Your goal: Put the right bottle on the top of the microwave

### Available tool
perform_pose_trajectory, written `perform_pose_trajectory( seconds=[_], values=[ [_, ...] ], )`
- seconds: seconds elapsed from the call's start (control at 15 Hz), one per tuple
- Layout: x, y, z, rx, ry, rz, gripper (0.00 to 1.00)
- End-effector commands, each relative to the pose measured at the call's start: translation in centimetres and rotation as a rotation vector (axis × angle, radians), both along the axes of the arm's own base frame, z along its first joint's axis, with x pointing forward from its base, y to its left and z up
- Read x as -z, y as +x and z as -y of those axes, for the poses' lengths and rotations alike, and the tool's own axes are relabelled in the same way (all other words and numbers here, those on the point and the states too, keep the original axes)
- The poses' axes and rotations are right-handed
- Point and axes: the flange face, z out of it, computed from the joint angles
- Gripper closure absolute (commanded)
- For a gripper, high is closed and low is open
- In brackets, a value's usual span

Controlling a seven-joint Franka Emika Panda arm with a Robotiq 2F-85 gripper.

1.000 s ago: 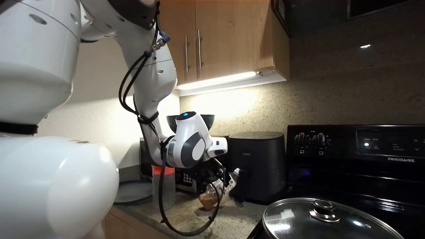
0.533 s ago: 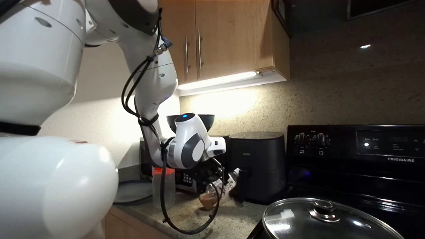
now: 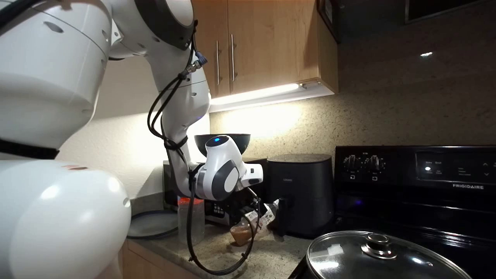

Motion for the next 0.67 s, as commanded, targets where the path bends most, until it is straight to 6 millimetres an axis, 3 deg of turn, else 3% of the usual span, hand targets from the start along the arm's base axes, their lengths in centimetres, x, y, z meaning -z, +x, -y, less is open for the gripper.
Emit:
perform_pose_trajectory(
  seconds=[0.0,0.4,0.6],
  values=[
    [1.2,0.7,0.9,0.039,0.009,-0.034,0.0],
    [2.1,0.9,2.4,0.097,0.025,-0.083,0.0],
    [2.8,0.7,2.3,0.125,0.058,-0.144,0.0]
  ],
)
